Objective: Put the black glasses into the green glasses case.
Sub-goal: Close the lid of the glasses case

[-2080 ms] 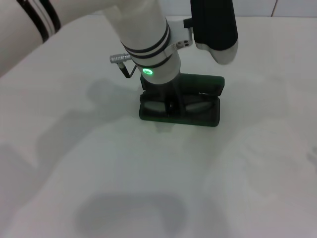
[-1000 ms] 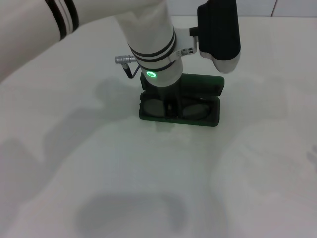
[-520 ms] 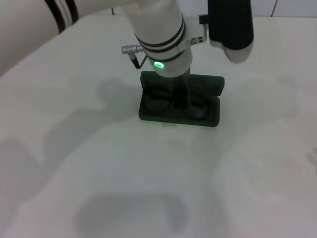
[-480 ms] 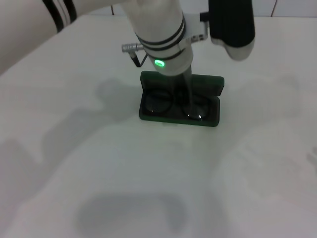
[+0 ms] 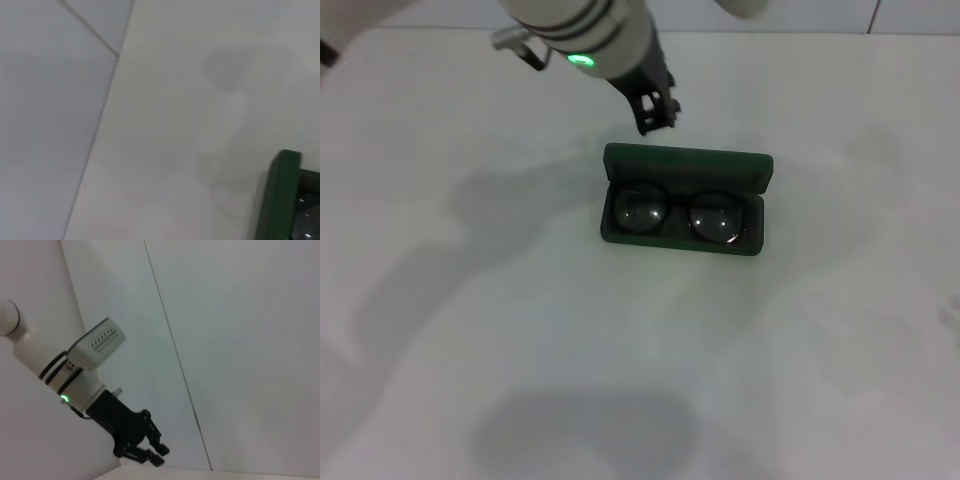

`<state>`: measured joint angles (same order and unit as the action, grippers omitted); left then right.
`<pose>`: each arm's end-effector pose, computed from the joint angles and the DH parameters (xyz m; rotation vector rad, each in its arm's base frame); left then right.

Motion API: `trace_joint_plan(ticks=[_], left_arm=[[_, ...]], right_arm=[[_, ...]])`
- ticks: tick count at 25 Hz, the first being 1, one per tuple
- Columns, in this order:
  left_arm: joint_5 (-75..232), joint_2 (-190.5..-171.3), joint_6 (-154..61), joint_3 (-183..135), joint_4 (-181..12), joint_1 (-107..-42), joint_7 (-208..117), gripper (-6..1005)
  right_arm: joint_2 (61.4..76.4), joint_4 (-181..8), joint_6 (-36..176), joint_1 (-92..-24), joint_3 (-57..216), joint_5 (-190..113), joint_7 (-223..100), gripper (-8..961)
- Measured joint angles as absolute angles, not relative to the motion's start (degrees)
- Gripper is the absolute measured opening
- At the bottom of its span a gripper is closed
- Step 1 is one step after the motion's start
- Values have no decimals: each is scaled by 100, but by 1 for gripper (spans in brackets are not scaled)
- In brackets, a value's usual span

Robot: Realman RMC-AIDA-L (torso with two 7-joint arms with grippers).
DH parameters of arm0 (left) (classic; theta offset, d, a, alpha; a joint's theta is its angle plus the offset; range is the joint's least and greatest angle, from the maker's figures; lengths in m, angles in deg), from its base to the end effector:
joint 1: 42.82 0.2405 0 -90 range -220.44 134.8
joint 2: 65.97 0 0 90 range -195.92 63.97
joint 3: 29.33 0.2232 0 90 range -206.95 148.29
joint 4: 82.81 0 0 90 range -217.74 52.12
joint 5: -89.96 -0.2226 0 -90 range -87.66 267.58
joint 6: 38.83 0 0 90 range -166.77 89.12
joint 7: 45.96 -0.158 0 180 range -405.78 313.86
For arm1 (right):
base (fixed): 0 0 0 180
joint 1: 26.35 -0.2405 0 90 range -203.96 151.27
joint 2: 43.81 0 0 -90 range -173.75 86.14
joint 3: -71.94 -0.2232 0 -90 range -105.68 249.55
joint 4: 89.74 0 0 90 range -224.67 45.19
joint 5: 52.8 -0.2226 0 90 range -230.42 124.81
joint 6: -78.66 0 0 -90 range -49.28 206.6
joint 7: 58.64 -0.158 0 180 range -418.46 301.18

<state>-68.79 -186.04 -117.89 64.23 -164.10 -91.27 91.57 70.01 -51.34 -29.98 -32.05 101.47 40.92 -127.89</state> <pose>-0.0412 0.3840 -0.0229 -2.5590 0.0366 0.5810 0.3188 0.2116 0.1051 -2.2719 0.5942 1.0446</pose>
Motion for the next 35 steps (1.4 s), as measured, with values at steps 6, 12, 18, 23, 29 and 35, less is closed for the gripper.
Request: trace_joint_plan(ticks=[6, 12, 18, 23, 29, 35], left_arm=[[-6351, -18603, -11557, 6036, -16284, -8960, 8938, 217], [-4478, -18585, -11384, 4813, -15939, -8743, 7564, 216], [-2884, -18254, -11654, 3266, -13989, -8993, 5818, 212], [-2371, -18003, -11430, 3065, -12473, -9226, 4722, 202], [-2374, -18126, -11021, 3076, -11920, -9335, 4244, 201], [-2527, -18270, -10743, 3123, -11596, -9377, 4081, 199]], right_arm=[[7001, -5135, -3004, -3250, 10146, 4094, -12790, 229], [7001, -5243, -3006, -3291, 10148, 4127, -12785, 230], [6994, -5426, -3005, -3309, 10203, 4142, -12684, 231], [6984, -5498, -3005, -3323, 10219, 4147, -12656, 232], [7002, -5508, -3021, -3388, 10242, 4215, -12678, 234], [7001, -5597, -3024, -3413, 10251, 4221, -12664, 235]])
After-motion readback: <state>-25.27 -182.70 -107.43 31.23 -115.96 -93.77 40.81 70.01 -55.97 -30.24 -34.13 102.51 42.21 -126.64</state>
